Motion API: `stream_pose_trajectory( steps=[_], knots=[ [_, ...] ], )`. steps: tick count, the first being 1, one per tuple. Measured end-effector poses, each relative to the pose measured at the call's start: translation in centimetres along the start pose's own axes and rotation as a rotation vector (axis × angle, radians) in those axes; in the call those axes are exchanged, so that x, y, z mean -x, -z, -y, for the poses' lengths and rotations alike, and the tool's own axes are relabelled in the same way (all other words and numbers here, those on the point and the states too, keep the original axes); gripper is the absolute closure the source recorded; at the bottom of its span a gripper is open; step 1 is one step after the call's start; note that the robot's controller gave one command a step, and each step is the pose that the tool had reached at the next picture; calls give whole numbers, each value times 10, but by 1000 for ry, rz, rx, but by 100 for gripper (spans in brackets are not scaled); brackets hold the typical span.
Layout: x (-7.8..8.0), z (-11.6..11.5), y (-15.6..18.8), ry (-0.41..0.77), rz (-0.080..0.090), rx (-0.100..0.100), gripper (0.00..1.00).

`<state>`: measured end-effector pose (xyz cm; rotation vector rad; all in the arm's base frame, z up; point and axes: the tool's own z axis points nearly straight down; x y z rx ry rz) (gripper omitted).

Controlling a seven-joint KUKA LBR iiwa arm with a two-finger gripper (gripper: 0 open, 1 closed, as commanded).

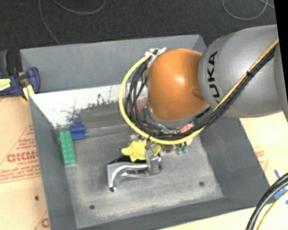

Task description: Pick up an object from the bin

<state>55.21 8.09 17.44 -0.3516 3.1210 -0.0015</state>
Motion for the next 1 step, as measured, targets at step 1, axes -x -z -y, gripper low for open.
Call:
stream_pose_trajectory(
  steps=[1],
  knots=[
    [-2, 0, 55, -6, -11, 0, 100]
  ],
)
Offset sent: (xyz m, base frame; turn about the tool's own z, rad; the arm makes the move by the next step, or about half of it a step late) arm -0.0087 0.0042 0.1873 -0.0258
